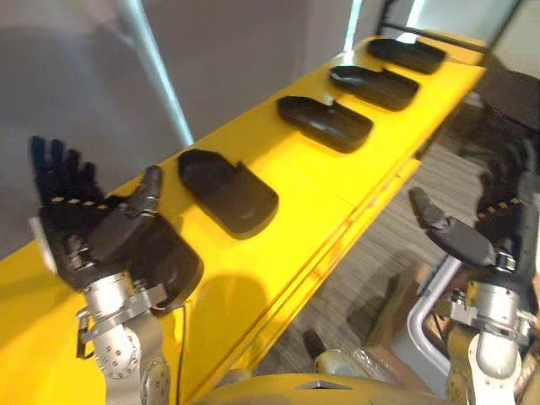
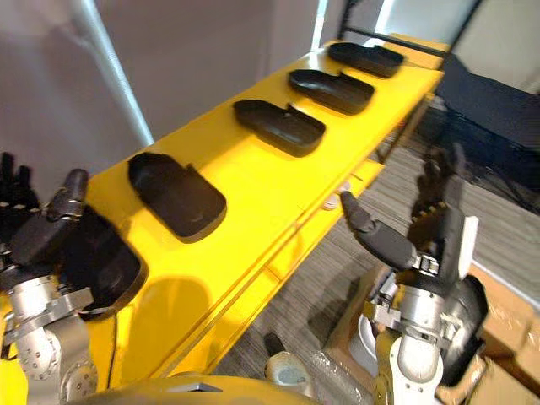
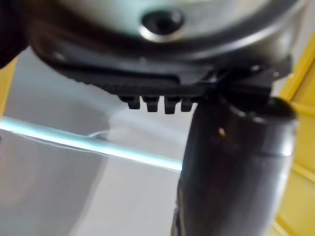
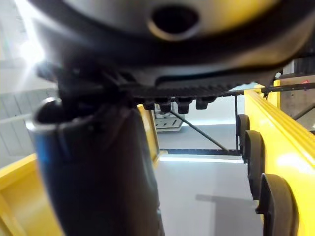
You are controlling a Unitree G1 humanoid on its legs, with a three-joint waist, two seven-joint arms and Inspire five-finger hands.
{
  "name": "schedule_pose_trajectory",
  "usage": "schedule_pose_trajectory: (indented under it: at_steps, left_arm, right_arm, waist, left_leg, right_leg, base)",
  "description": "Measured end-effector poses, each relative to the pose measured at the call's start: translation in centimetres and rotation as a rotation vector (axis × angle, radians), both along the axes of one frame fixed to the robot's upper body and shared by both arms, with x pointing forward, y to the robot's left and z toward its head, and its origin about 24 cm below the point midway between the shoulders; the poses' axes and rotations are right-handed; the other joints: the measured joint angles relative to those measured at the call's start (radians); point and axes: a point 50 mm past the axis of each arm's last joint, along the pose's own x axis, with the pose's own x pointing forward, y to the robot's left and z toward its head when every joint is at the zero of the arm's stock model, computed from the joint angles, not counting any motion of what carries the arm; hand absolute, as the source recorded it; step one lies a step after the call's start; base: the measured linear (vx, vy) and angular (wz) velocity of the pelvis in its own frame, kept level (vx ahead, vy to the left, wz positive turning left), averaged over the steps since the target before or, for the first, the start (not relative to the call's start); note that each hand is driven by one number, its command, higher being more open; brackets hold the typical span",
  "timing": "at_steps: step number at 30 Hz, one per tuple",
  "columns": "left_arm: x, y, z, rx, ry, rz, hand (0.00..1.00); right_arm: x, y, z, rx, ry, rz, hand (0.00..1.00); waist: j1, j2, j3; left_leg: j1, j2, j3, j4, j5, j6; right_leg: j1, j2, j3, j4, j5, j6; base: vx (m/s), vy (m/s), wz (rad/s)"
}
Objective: Walk over and take three plastic housings, then place them on the shelf
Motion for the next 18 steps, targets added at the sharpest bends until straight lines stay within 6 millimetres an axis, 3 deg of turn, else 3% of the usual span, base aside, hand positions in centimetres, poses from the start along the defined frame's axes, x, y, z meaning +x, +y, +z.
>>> schedule_pose_trajectory:
  at_steps: [3, 7, 10, 12, 13, 15, 17, 18]
  left_arm:
    - [-0.4, -0.3, 0.6, -0.005, -0.031, -0.024, 1.0]
    - [-0.9, -2.0, 2.9, 0.053, -0.19, -0.125, 1.0]
    - [-1.5, -2.9, 4.2, 0.113, -0.264, -0.135, 1.0]
    - [-1.7, -3.0, 4.8, 0.162, -0.286, -0.133, 1.0]
    - [-1.6, -2.9, 4.8, 0.173, -0.281, -0.14, 1.0]
    - [-1.6, -2.8, 5.0, 0.194, -0.281, -0.141, 1.0]
    - [-1.1, -2.5, 5.4, 0.227, -0.283, -0.139, 1.0]
    - [-0.9, -2.0, 5.5, 0.234, -0.276, -0.118, 1.0]
  right_arm:
    - [0.2, 0.7, -1.3, 0.058, 0.094, 0.011, 1.0]
    - [-1.7, 1.9, -3.7, 0.201, 0.194, -0.013, 1.0]
    - [-2.6, 2.1, -4.0, 0.235, 0.19, 0.029, 1.0]
    - [-1.6, 2.7, -3.0, 0.236, 0.113, 0.104, 1.0]
    - [-0.4, 3.2, -2.2, 0.226, 0.064, 0.156, 1.0]
    - [1.7, 4.4, -1.0, 0.193, 0.001, 0.222, 1.0]
    - [3.4, 5.1, -0.1, 0.167, -0.043, 0.233, 1.0]
    - [4.5, 5.3, -0.1, 0.159, -0.043, 0.212, 1.0]
  waist:
    - [0.005, -0.005, 0.005]
    - [0.002, -0.008, 0.028]
    - [0.001, -0.027, 0.051]
    - [0.005, -0.04, 0.056]
    - [0.01, -0.025, 0.06]
    - [0.028, -0.017, 0.056]
    - [0.043, -0.023, 0.052]
    - [0.058, -0.026, 0.053]
  left_leg:
    - [0.014, -0.003, 0.021, 0.009, 0.001, -0.002]
    - [0.037, -0.008, 0.033, 0.021, -0.002, 0.002]
    - [0.055, -0.006, 0.098, 0.034, -0.013, 0.027]
    - [0.049, 0.011, 0.162, 0.039, -0.013, 0.04]
    - [0.048, 0.036, 0.187, 0.039, -0.006, 0.043]
    - [0.044, 0.085, 0.213, 0.039, 0.005, 0.028]
    - [0.017, 0.131, 0.216, 0.056, 0.016, 0.009]
    - [0.005, 0.167, 0.217, 0.059, 0.028, -0.012]
  right_leg:
    - [-0.014, 0.006, -0.017, 0.027, 0.005, 0.007]
    - [-0.06, 0.03, -0.051, 0.145, 0.005, 0.007]
    - [-0.059, 0.023, -0.131, 0.161, 0.008, -0.002]
    - [-0.086, -0.007, -0.233, 0.236, -0.045, -0.062]
    - [-0.098, -0.031, -0.3, 0.339, -0.095, -0.071]
    - [-0.098, -0.079, -0.36, 0.469, -0.154, -0.077]
    - [-0.079, -0.145, -0.384, 0.553, -0.169, -0.085]
    - [-0.061, -0.206, -0.389, 0.585, -0.168, -0.085]
  base:
    - [0.07, 0.064, -0.34]
    - [0.01, 0.036, -0.29]
    - [-0.17, 0.0, -0.62]
    - [-0.21, -0.008, -0.66]
    - [-0.17, -0.004, -0.52]
    - [-0.16, -0.045, -0.52]
    - [-0.11, -0.155, -0.35]
    - [-0.08, -0.19, -0.23]
